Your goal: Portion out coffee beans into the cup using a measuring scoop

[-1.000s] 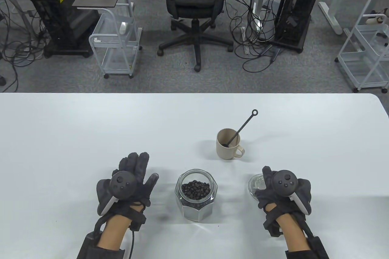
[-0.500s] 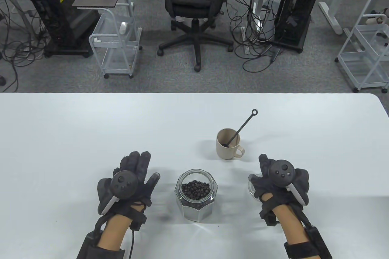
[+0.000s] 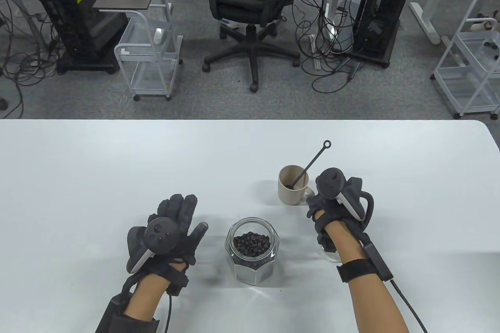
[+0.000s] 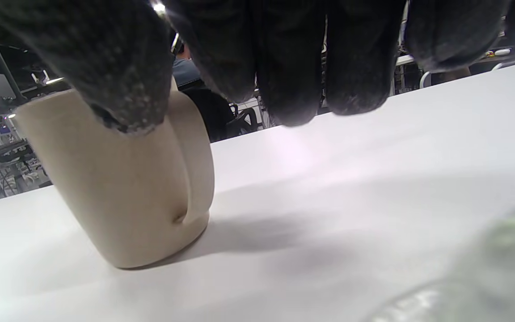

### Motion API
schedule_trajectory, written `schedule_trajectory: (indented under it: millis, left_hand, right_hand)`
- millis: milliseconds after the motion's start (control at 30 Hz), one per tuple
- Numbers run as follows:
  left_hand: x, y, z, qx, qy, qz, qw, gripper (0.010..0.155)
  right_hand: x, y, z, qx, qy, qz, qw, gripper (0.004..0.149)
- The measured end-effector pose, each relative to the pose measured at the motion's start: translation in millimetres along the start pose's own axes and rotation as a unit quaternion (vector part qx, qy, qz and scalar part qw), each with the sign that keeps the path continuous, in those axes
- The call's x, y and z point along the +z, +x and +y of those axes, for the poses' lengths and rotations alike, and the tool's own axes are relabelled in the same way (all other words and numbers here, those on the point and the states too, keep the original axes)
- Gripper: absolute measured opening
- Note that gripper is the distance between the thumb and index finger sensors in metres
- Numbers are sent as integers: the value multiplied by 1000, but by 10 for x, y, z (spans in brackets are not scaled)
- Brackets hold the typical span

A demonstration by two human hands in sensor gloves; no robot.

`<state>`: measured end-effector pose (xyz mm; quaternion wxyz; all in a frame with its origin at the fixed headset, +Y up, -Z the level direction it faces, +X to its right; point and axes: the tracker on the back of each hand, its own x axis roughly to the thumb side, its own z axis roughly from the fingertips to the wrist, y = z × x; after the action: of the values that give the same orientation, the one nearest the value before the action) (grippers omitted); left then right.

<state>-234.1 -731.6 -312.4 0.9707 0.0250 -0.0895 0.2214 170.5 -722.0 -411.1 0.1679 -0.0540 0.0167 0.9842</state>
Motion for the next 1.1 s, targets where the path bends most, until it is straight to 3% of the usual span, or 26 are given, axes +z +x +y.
schedule_trajectory:
  millis: [100, 300, 533, 800, 1100]
  left_hand:
    - [-18, -33, -3, 4, -3, 5, 1000, 80]
    - [-23, -63, -2, 3, -5, 10, 1000, 80]
    - [-7, -43, 15, 11, 1, 6, 1000, 80]
    - [4, -36, 15, 14, -2, 10, 1000, 80]
    - [8, -39, 19, 16, -2, 11, 1000, 80]
  right_hand:
    - [-51, 33, 48, -13, 19, 15, 1000, 57]
    - [-69, 66, 65, -2, -15, 14, 1000, 45]
    - [49, 56, -35, -44, -55, 15, 997, 42]
    - [227, 264, -72, -73, -55, -42, 995, 43]
    - [428, 531, 101, -80, 0, -134, 988, 43]
